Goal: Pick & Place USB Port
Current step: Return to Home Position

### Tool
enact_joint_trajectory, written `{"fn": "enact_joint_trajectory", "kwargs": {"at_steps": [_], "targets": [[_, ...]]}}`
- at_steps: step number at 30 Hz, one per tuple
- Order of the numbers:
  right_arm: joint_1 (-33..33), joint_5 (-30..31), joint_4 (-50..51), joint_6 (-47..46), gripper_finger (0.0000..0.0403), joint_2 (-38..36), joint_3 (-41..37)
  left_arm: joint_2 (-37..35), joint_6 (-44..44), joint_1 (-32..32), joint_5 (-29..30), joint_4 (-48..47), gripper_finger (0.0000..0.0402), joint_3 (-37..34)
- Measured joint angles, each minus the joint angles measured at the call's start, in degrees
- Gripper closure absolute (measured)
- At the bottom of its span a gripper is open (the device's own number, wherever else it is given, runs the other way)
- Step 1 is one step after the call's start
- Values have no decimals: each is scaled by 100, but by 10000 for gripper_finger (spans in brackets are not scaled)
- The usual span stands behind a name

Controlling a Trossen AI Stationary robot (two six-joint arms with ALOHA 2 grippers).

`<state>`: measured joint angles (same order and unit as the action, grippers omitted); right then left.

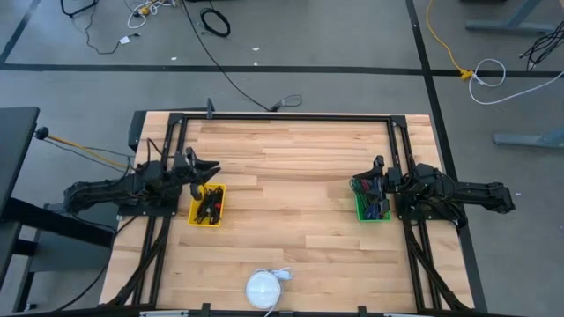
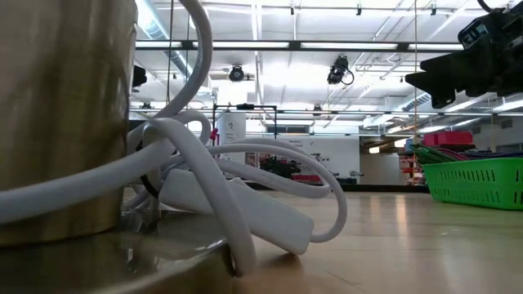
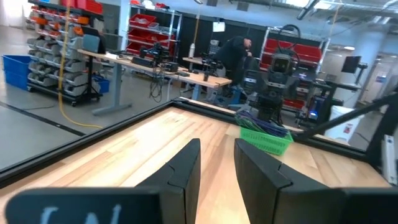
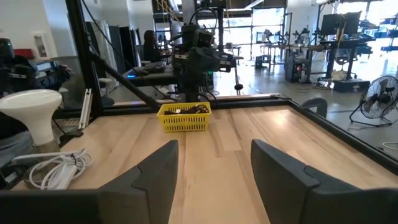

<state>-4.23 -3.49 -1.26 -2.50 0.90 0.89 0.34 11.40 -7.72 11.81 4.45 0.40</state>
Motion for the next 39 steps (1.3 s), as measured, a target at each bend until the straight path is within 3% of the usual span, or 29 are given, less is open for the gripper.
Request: {"fn": "enact_joint_trajectory", "kwargs": {"at_steps": [8, 39], "targets": [[0, 0, 0, 1, 199, 0, 0, -4, 1, 603, -12, -44, 299, -1], [0, 2, -1, 2, 199, 0, 0, 37, 2, 605, -52, 1, 299, -1]]}}
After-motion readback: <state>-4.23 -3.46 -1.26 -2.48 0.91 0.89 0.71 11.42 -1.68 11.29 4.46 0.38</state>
